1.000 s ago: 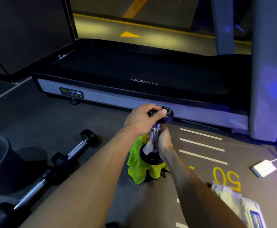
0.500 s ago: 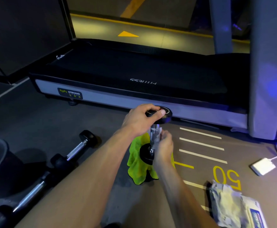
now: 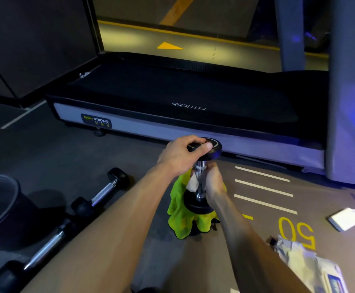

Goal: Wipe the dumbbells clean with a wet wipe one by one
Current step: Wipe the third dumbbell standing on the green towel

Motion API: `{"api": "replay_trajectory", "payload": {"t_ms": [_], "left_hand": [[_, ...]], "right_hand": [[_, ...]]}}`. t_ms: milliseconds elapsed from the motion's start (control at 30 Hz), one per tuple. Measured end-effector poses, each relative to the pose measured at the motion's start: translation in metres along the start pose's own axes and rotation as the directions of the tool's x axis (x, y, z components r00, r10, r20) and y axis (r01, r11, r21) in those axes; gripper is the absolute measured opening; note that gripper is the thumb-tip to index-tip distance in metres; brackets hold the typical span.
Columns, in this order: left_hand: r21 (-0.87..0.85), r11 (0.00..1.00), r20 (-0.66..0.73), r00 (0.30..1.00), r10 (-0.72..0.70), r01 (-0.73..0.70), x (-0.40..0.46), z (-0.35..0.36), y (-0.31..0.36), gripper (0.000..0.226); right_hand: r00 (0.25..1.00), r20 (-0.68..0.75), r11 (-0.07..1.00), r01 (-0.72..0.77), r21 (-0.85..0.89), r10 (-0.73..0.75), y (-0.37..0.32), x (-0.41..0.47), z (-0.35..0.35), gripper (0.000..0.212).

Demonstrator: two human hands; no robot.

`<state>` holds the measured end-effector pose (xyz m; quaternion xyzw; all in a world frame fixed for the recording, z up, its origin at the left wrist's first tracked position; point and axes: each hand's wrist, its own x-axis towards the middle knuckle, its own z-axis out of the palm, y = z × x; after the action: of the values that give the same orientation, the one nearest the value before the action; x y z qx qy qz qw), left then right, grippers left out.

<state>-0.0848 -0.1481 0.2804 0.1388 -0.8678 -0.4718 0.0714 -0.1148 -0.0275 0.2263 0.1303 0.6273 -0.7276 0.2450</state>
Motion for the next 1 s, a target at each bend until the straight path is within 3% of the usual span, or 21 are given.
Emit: {"api": "replay_trajectory", "payload": {"t_ms": [233, 333, 500, 567, 667, 767, 867, 933, 1000], "left_hand": [[0.013, 0.999, -0.047, 0.998, -0.035, 0.036, -0.002, 0.006, 0.01, 0.039], [0.005, 1.0, -0.051, 0.998, -0.025, 0.025, -0.002, 0.006, 0.011, 0.035], [-0.009, 1.0, -0.017, 0.999, 0.029, -0.03, -0.002, 0.002, 0.007, 0.036], [-0.032, 0.999, -0.005, 0.999, 0.041, -0.041, -0.001, 0.001, 0.004, 0.036], [-0.042, 0.998, 0.0, 0.999, 0.037, -0.037, 0.0, -0.002, 0.004, 0.035], [-0.053, 0.997, 0.016, 0.999, 0.05, -0.049, -0.001, -0.002, 0.003, 0.034], [-0.071, 0.996, 0.038, 0.998, 0.057, -0.054, -0.002, 0.001, 0.004, 0.036], [-0.063, 0.997, 0.019, 0.999, 0.048, -0.047, -0.002, 0.004, 0.007, 0.037], [-0.038, 0.999, -0.02, 1.0, 0.02, -0.021, -0.001, 0.006, 0.009, 0.036]], "right_hand": [[0.975, -0.155, 0.969, 0.183, 0.163, -0.158, 0.041, -0.022, 0.019, 0.041], [0.959, -0.202, 0.974, 0.217, 0.068, -0.199, 0.048, -0.044, 0.028, 0.064], [0.877, -0.258, 0.912, 0.373, -0.17, -0.406, 0.051, -0.033, 0.03, 0.06], [0.883, -0.257, 0.915, 0.349, -0.201, -0.393, 0.051, -0.024, 0.024, 0.054], [0.904, -0.254, 0.938, 0.32, -0.137, -0.345, 0.04, -0.012, 0.016, 0.028], [0.946, -0.245, 0.975, 0.186, -0.117, -0.21, 0.017, -0.005, 0.009, 0.034], [0.994, -0.107, 0.999, 0.036, -0.018, -0.038, 0.001, -0.002, 0.006, 0.045], [0.997, -0.07, 1.0, 0.017, -0.012, -0.018, -0.002, 0.0, 0.006, 0.051], [0.992, -0.12, 0.999, 0.042, -0.028, -0.045, 0.003, 0.001, 0.008, 0.047]]}}
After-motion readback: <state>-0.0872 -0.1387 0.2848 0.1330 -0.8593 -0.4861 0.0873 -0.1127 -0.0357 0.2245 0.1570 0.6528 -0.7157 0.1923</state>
